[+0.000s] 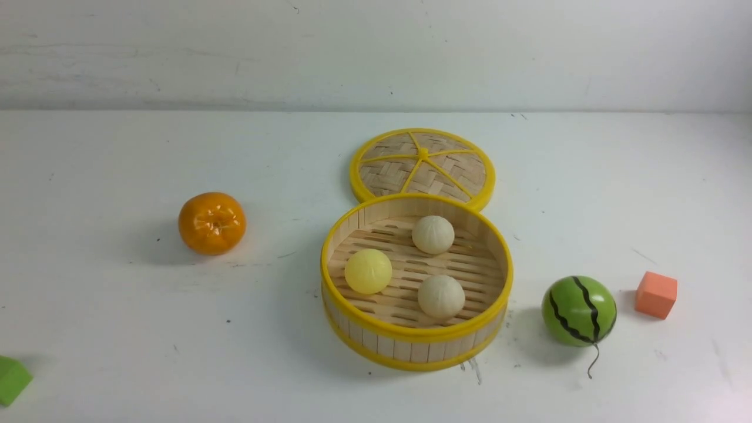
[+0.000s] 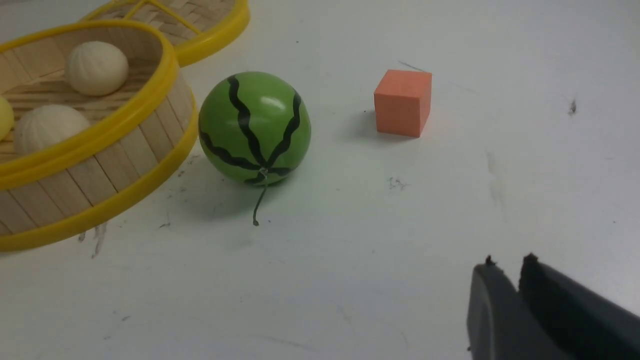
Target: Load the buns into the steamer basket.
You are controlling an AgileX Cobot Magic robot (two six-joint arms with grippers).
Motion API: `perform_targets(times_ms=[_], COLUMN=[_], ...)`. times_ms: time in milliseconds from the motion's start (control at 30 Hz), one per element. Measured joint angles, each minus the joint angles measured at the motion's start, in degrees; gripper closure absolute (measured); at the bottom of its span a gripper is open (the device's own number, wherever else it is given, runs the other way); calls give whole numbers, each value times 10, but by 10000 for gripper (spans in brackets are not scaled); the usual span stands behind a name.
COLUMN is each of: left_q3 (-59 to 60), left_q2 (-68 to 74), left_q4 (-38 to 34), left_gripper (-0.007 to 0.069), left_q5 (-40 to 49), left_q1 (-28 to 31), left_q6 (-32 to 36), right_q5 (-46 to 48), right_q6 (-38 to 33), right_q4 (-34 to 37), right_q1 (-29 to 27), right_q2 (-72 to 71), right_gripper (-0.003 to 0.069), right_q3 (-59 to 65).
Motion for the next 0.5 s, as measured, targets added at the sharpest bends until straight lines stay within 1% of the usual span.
perform_targets(times_ms=[500], left_q3=[0], left_q2=[0], left_q4=[0], left_gripper=[638], left_q5=[0], left_q1=[0], left_q6=[0], right_q5=[-1], right_q6=[0], right_q4=[0], right_q1=[0], right_q2=[0], right_gripper=[561], right_q3=[0])
